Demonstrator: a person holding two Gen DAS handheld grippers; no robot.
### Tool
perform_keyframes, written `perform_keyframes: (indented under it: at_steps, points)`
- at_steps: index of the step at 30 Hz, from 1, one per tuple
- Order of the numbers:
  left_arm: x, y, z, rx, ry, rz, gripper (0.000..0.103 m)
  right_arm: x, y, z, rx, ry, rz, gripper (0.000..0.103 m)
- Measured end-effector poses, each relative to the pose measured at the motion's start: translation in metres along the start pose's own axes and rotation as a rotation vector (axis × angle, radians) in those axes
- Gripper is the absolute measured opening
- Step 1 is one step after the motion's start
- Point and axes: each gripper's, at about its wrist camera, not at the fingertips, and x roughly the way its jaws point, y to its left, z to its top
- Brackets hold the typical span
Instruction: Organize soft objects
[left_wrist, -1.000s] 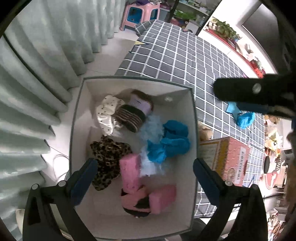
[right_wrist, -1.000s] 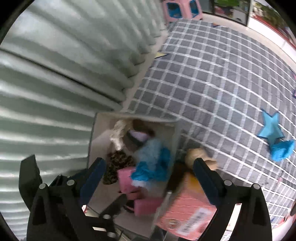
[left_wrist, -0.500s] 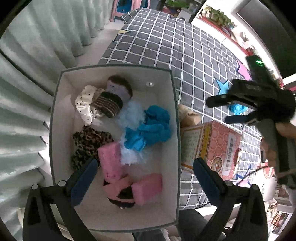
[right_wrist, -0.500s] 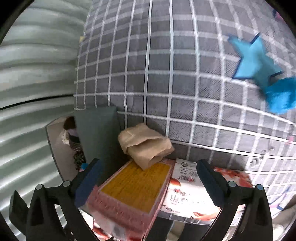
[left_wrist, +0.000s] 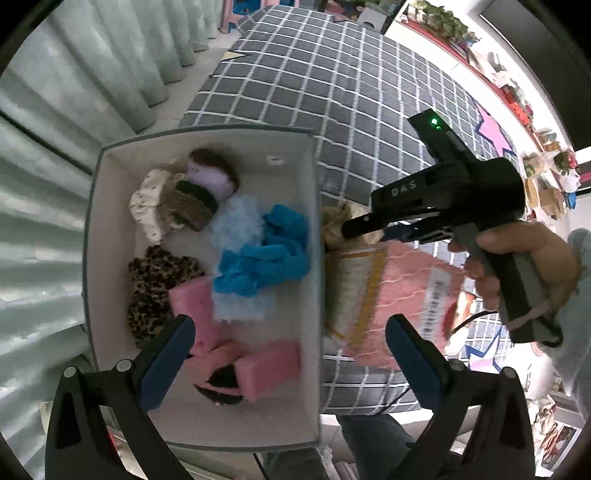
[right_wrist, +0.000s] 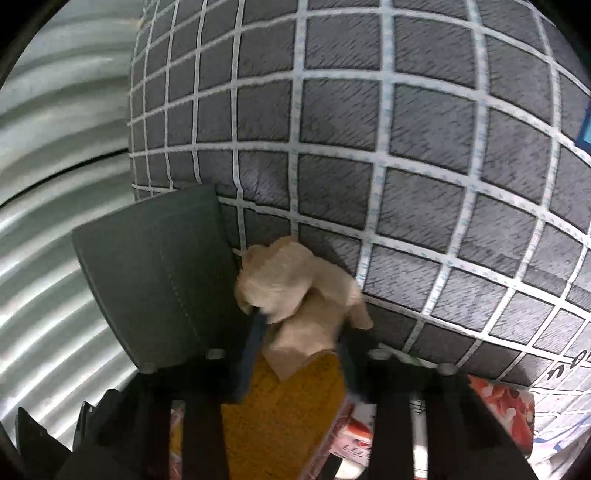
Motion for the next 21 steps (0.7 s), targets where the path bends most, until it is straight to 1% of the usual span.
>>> perform_keyframes:
  at_steps: [3, 7, 8, 9, 10, 11, 12, 13, 15, 16, 18, 21]
  points:
    - [0.001, -0.019, 0.005, 0.028, 0.003, -0.008, 0.103, -0.023, -0.015, -0.005, 0.018, -0.077, -0.01, 0.029]
    - [0.001, -0.048, 0.016, 0.071, -0.003, -0.032, 0.103, -0.075, -0.053, -0.006, 0.077, -0.218, -0.05, 0.029]
    - [0.0, -0.057, 0.018, 0.081, -0.005, -0.043, 0.103, -0.086, -0.059, -0.008, 0.075, -0.251, -0.054, 0.029]
    - [0.0, -0.065, 0.021, 0.09, -0.007, -0.053, 0.103, -0.096, -0.062, -0.01, 0.062, -0.28, -0.052, 0.035]
    - [0.0, -0.073, 0.023, 0.1, -0.008, -0.063, 0.103, -0.11, -0.067, -0.015, 0.037, -0.319, -0.051, 0.044]
    - [0.0, -0.08, 0.025, 0.108, -0.007, -0.07, 0.103, -0.118, -0.068, -0.014, 0.037, -0.344, -0.068, 0.075]
    - [0.002, -0.088, 0.027, 0.113, -0.007, -0.077, 0.103, -0.128, -0.074, -0.02, 0.039, -0.387, -0.1, 0.097]
    - [0.003, -0.095, 0.029, 0.117, -0.005, -0.084, 0.103, -0.14, -0.081, -0.026, 0.048, -0.454, -0.152, 0.097]
    - [0.007, -0.11, 0.034, 0.114, -0.001, -0.093, 0.103, -0.157, -0.098, -0.028, 0.064, -0.501, -0.238, 0.097]
    - [0.01, -0.118, 0.038, 0.106, 0.005, -0.094, 0.103, -0.159, -0.108, -0.027, 0.078, -0.504, -0.282, 0.097]
    - [0.018, -0.128, 0.049, 0.081, 0.017, -0.082, 0.103, -0.157, -0.124, -0.022, 0.1, -0.483, -0.329, 0.097]
    - [0.029, -0.141, 0.067, 0.027, 0.025, -0.051, 0.103, -0.152, -0.148, -0.014, 0.128, -0.466, -0.339, 0.097]
